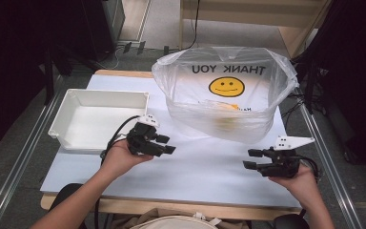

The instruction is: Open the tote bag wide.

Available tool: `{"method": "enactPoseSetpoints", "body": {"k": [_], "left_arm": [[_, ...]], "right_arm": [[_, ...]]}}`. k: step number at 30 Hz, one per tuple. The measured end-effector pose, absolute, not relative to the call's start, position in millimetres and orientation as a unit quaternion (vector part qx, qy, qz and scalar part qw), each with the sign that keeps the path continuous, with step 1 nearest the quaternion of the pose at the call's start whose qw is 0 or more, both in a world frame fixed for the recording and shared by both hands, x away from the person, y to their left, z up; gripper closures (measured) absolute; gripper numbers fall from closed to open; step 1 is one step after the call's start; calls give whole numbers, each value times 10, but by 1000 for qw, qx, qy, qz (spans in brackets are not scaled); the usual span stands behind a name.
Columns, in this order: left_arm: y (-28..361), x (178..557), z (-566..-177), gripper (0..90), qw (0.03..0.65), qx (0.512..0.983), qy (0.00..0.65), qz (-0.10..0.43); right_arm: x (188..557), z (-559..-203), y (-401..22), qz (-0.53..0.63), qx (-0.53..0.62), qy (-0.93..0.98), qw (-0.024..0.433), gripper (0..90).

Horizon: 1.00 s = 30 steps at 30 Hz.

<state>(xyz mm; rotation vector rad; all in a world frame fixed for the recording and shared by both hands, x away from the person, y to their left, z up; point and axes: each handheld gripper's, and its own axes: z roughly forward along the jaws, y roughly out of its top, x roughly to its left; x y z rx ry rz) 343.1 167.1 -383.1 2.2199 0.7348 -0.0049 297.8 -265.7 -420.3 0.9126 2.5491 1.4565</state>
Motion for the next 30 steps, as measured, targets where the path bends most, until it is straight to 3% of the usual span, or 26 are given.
{"method": "enactPoseSetpoints", "body": {"k": [16, 30], "left_arm": [[1794, 3648, -3582, 596, 394, 869, 300, -2], [1812, 3684, -3402, 707, 398, 870, 293, -8]], "right_arm": [[3191, -3991, -3037, 475, 290, 830, 39, 488], [3366, -3693, -3402, 486, 286, 823, 64, 623]]}}
